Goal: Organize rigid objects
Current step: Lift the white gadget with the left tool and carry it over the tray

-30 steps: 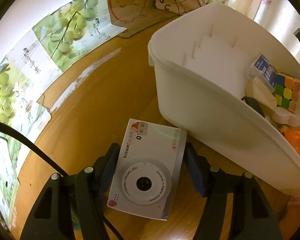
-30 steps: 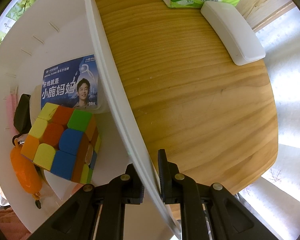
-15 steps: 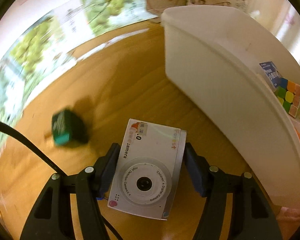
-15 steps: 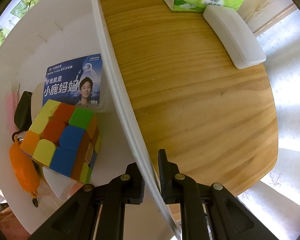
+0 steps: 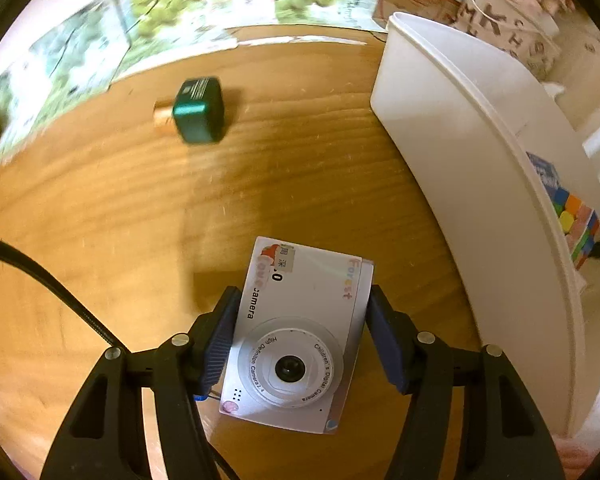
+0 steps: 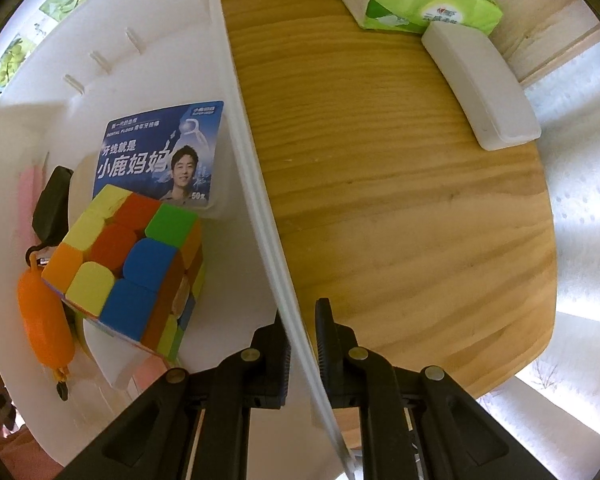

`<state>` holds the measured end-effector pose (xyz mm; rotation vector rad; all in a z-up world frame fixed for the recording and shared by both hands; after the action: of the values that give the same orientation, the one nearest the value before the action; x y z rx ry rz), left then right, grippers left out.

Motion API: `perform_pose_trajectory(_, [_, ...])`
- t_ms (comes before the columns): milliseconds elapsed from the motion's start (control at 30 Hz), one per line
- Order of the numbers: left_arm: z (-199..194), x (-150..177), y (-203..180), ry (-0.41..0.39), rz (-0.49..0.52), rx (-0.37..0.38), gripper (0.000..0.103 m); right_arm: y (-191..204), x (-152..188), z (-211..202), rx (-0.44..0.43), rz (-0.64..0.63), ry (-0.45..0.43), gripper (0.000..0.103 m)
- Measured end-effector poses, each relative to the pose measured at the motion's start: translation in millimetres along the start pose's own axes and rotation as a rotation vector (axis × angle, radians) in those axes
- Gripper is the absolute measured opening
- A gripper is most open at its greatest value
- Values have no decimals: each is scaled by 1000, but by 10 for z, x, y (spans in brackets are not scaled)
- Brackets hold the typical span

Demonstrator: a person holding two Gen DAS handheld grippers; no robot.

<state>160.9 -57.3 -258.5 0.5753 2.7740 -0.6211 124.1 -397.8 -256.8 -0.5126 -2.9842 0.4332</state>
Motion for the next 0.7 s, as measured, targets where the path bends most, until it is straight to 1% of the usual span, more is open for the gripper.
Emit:
perform_pose_trajectory(200, [-93, 176, -112, -20, -78, -14, 64, 0, 40, 26, -20, -33, -7, 11])
perform_pose_trajectory(267, [-160, 214, -158, -46, -99, -20, 64, 7, 49, 39, -28, -45, -7, 11])
perform_pose_trajectory(333, [-208, 219, -200, -65, -118, -15, 63, 14, 62, 54, -38, -53, -7, 11])
perform_pose_trajectory(467, [-325, 234, -262, -104, -162, -38, 63, 25, 82, 63, -55, -70, -11, 11])
perform_pose_trajectory(567, [-427, 232, -298, -133, -203, -38, 62, 13, 104, 67, -71, -97, -18, 11])
perform_pose_trajectory(600, [-427, 185, -277, -142, -212, -42, 62, 15, 114, 65, -75, -109, -21, 11])
perform_pose_trajectory(700, [-537, 175, -346, -184, -221, -63, 62, 19, 138, 63, -86, -137, -29, 11])
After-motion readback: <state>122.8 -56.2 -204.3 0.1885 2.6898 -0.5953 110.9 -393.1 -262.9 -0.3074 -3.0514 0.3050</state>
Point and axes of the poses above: each gripper's, at about its wrist camera, not at the fingertips, and z roughly the way its jaws point, y to its left, x to its underside, the point moved 7 cm from there along z, roughly the way its jaws point, and after that the axes turned 14 degrees about x, right-handed, at the moved point
